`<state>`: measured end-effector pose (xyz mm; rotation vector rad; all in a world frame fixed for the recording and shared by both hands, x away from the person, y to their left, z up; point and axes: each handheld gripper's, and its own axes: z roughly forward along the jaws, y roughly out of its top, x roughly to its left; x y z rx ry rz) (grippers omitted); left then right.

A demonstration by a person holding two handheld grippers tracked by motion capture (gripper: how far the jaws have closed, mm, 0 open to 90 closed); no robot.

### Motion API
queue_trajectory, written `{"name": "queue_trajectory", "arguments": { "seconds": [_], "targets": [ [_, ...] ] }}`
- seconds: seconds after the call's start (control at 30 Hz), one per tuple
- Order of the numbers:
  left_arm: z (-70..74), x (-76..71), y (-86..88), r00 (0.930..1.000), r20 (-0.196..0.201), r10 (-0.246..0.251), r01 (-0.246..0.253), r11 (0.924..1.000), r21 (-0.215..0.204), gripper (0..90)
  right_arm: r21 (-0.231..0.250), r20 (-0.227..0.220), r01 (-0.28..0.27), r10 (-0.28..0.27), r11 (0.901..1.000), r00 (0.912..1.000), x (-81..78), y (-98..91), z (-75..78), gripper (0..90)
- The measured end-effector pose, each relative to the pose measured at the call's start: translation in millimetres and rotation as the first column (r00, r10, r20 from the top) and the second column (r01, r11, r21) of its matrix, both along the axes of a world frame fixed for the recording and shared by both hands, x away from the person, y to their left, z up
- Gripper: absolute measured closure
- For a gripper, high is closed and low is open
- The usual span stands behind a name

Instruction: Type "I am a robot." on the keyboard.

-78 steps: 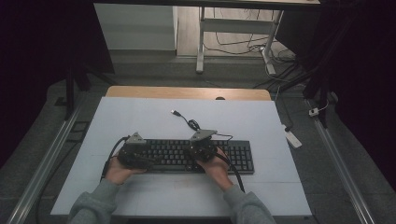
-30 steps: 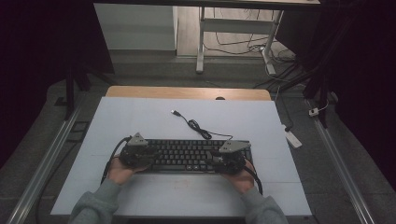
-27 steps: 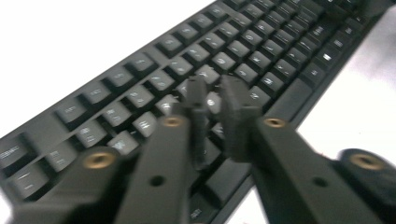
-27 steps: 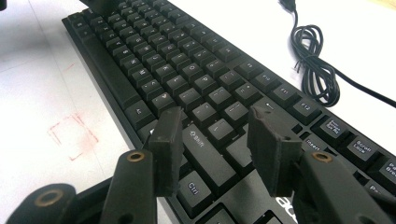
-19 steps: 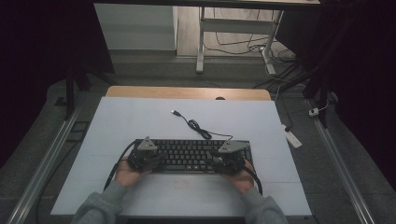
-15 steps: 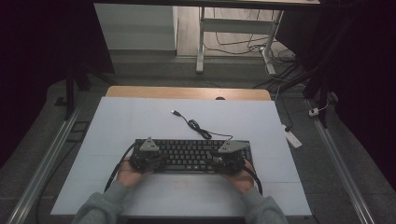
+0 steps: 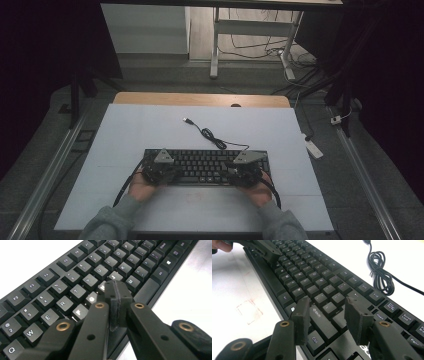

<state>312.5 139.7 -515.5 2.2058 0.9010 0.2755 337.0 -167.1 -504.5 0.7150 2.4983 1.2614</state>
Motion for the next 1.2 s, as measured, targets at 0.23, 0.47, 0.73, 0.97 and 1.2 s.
{"name": "queue_trajectory", "arguments": {
  "seconds": [0.23,0.47,0.73,0.97,1.2],
  "targets": [
    [-2.7,0.7,-3.1,1.0,-0.008,-0.005,0.005,0.9999,0.01,88.3,-0.004,0.0,0.002,-0.002,1.0,1.0,0.1,0.1,-0.2,55.8],
    [-4.7,1.4,-4.7,0.9999,-0.01,-0.004,0.004,0.9999,0.013,88.2,-0.001,0.002,0.002,-0.002,1.0,1.0,0.1,-0.4,0.1,55.8],
    [-7.8,2.7,-3.9,0.9999,-0.015,0.008,-0.007,0.9998,0.017,88.4,-0.003,0.002,0.003,-0.003,1.0,1.0,0.1,-0.3,-0.1,55.8],
    [-3.4,1.6,-1.2,0.9999,0.001,0.012,-0.012,0.9999,0.01,88.4,0.0,0.005,0.005,-0.005,1.0,1.0,0.1,-0.6,0.3,55.7],
    [8.0,-0.2,11.9,0.9992,0.018,0.036,-0.035,0.9972,-0.067,83.9,0.002,0.006,0.006,-0.006,1.0,1.0,0.6,-1.0,0.1,55.7]
  ]
}}
